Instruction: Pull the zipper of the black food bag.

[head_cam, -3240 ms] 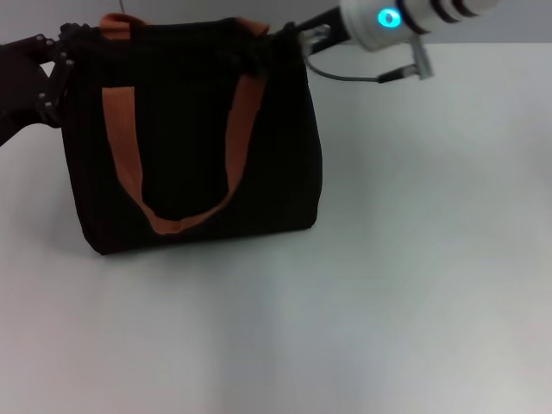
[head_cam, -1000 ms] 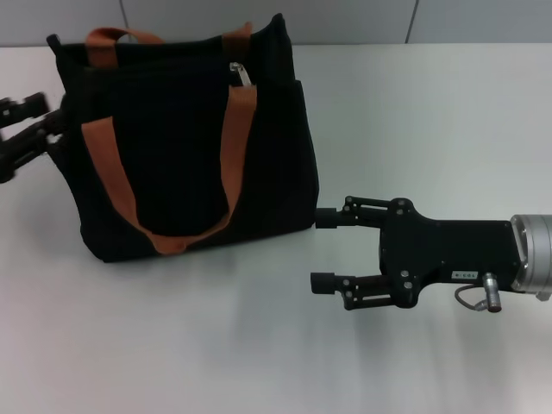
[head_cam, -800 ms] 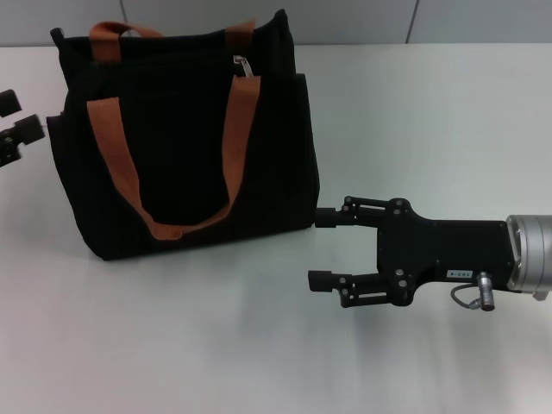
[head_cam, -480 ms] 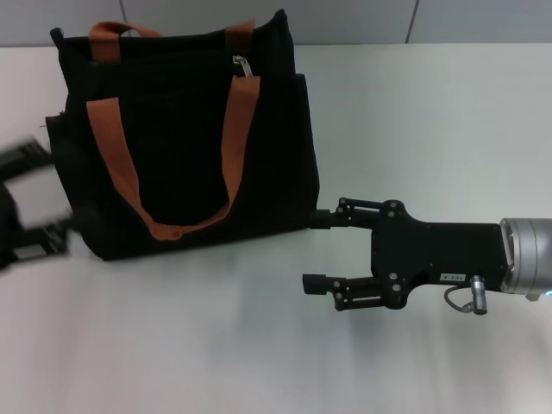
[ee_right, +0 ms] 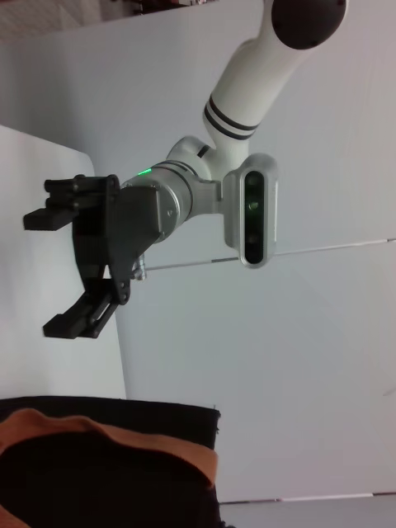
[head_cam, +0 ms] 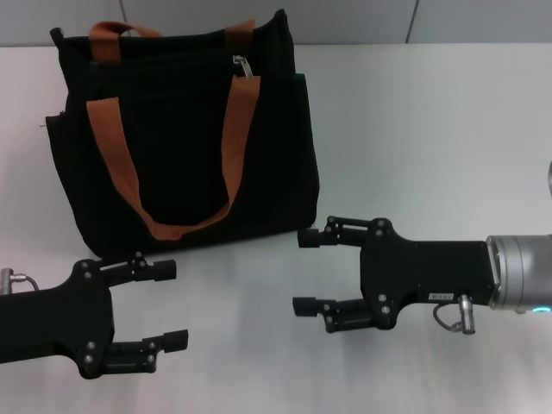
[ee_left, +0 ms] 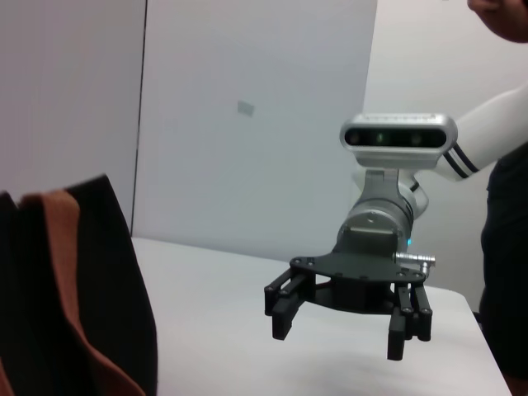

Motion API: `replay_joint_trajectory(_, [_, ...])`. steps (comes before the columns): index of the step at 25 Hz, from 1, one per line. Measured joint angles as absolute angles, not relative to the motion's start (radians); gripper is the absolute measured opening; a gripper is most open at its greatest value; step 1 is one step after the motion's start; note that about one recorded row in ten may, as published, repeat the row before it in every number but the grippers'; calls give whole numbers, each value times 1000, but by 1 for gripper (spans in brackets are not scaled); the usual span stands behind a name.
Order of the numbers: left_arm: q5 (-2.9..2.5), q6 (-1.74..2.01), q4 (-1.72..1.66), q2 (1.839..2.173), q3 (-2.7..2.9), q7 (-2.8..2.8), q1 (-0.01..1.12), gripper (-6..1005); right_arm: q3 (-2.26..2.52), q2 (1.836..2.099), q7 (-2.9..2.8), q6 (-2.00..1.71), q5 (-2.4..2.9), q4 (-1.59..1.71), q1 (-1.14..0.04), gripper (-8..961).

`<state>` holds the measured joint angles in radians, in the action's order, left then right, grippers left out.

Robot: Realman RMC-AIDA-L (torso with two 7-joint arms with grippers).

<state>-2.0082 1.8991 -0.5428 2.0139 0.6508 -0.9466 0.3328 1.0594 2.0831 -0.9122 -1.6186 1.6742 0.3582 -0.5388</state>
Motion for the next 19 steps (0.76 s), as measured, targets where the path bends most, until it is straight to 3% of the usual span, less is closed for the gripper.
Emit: replay_joint_trajectory(19, [-2019, 1884, -534, 2019, 646, -945, 324, 808, 1106, 2086, -888, -1575, 1682, 333, -545, 804])
